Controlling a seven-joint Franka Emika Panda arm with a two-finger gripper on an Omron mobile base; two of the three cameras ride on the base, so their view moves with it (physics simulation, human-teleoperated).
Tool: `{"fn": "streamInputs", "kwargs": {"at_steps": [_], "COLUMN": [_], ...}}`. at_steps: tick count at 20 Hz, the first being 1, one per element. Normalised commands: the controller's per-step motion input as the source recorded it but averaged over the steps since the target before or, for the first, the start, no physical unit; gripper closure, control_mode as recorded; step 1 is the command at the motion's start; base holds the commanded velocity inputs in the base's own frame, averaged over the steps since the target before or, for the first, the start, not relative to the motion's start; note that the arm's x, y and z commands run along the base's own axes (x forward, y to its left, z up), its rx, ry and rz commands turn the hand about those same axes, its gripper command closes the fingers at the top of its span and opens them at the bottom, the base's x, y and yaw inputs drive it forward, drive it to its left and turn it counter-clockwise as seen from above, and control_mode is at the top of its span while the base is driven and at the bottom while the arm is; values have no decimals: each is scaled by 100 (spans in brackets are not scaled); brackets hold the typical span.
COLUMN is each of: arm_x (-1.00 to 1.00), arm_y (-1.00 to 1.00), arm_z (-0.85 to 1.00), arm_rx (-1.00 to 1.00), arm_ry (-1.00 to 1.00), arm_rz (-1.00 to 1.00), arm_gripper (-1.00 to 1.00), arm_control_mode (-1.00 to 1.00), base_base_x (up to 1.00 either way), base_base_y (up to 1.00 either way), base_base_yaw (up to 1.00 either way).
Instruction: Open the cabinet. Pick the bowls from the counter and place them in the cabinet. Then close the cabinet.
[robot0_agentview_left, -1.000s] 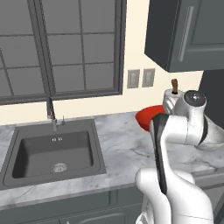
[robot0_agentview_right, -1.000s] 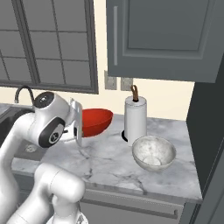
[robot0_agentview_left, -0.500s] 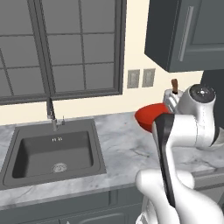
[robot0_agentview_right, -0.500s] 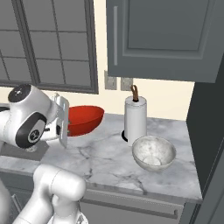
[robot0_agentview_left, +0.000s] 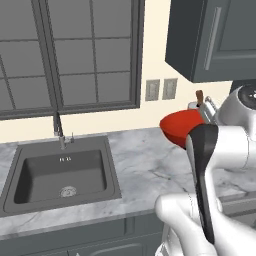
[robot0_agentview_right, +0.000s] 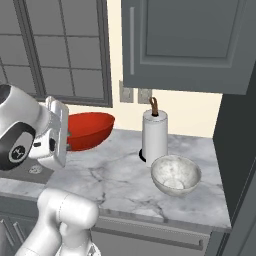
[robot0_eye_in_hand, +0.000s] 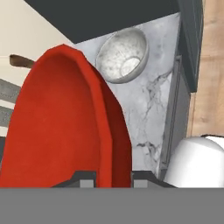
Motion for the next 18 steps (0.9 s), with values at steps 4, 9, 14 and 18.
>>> {"fn": "streamInputs", "kwargs": {"at_steps": [4,9,14,18], "arm_x": [-53,-48,-56,-39], "arm_y": [0,0,0,0], "arm_z": [44,30,27,38], "arm_rx": [0,0,0,0], "arm_ry": [-1,-4,-14,-19], "arm_rz": [0,0,0,0], "arm_gripper": [100,100,100,100], "arm_control_mode": [-100,-100,-100,-100], "base_base_x": [0,0,0,0], "base_base_y": [0,0,0,0], "base_base_yaw": [0,0,0,0]}}
